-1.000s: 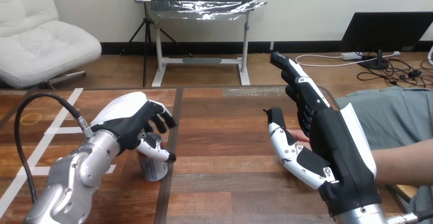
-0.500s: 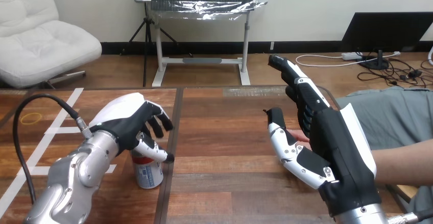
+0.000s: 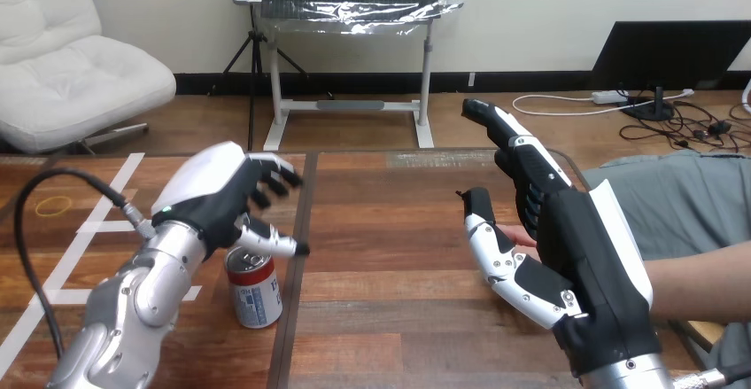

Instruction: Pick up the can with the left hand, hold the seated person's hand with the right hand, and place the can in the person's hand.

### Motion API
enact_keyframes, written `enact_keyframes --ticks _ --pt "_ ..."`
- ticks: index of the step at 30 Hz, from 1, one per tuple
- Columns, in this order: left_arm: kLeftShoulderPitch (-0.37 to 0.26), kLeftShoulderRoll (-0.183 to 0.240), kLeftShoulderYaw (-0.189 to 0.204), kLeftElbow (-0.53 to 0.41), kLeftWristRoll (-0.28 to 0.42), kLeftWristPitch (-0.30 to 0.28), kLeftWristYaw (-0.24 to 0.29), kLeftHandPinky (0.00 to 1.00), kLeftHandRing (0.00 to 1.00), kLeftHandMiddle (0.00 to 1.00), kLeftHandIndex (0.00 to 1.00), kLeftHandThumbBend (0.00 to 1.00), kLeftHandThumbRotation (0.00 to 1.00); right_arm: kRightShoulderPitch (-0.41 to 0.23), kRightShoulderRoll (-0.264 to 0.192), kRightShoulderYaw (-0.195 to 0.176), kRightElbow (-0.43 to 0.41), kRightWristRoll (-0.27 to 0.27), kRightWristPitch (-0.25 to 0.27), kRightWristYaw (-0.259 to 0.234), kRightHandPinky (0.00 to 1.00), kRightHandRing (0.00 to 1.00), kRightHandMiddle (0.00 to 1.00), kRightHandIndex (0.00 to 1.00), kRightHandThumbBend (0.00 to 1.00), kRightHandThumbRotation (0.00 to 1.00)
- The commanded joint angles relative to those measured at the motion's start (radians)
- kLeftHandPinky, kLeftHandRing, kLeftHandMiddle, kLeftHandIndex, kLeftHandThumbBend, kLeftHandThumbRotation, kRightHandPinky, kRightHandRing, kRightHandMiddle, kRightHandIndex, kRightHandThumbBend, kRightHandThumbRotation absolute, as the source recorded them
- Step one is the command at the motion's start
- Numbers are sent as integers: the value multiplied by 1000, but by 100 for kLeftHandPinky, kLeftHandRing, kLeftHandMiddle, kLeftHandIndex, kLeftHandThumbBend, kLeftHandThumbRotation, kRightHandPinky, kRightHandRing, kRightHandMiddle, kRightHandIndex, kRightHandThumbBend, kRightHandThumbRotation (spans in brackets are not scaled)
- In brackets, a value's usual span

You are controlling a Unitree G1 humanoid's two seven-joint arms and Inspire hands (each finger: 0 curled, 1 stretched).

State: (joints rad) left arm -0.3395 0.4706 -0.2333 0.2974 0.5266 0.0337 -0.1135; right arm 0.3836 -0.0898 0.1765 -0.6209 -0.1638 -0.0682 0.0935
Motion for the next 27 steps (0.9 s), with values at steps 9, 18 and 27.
enact_keyframes --ticks 9,18,27 --pt "-20 -24 44 98 -29 -98 138 62 70 75 75 78 13 -58 -6 -18 -44 9 -10 5 100 100 95 87 0 0" --pt "-23 -24 47 116 -51 -97 131 62 70 75 76 79 20 -60 -5 -21 -42 10 -10 8 100 100 95 87 0 0" --pt "-21 -26 55 131 -79 -105 127 64 71 76 77 81 24 -62 -6 -24 -37 16 -18 14 100 100 94 86 0 0"
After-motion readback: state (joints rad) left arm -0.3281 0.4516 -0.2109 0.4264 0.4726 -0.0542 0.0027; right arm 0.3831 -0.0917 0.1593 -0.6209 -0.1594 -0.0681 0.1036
